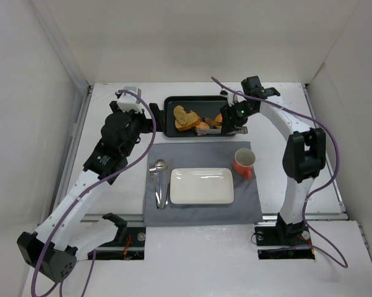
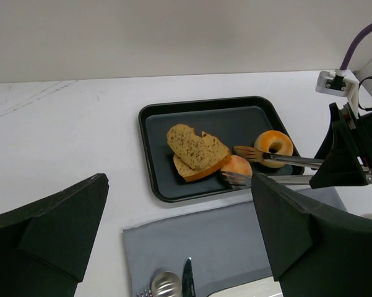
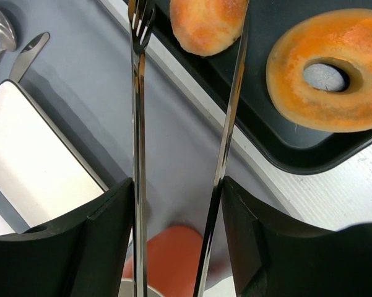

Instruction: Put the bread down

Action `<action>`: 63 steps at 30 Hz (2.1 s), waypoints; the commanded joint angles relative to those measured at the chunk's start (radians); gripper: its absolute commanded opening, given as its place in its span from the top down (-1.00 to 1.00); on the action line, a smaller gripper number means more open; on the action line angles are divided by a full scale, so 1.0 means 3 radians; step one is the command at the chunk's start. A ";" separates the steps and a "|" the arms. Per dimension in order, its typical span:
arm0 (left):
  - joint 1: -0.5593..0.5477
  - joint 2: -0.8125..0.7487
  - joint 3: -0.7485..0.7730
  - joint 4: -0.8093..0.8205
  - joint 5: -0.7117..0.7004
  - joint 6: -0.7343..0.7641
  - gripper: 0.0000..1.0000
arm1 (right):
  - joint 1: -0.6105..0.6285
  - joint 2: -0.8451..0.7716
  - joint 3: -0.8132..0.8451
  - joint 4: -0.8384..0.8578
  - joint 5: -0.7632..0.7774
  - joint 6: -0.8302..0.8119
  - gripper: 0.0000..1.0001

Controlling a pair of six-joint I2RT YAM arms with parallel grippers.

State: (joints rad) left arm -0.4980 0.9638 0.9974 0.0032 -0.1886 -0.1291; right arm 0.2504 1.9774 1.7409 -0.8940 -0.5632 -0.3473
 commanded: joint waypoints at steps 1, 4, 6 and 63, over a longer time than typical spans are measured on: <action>-0.0022 -0.0094 0.0076 0.0158 -0.0031 0.0006 -1.00 | 0.0060 0.0045 0.0185 -0.0042 0.0042 0.0007 -0.23; -0.0022 -0.0094 0.0076 0.0158 -0.0031 0.0006 -1.00 | 0.0060 0.0046 0.0185 -0.0073 0.0042 0.0007 -0.23; -0.0022 -0.0094 0.0076 0.0158 -0.0031 0.0006 -1.00 | 0.0060 0.0046 0.0215 -0.0073 0.0072 0.0007 -0.23; -0.0022 -0.0155 0.0076 0.0189 -0.0061 0.0006 -1.00 | 0.0152 -0.0005 0.0589 -0.0420 0.0425 0.0069 0.24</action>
State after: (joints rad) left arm -0.4980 0.9440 0.9974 0.0109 -0.1959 -0.1291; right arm 0.2893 2.0598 1.8839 -1.0222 -0.4526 -0.3363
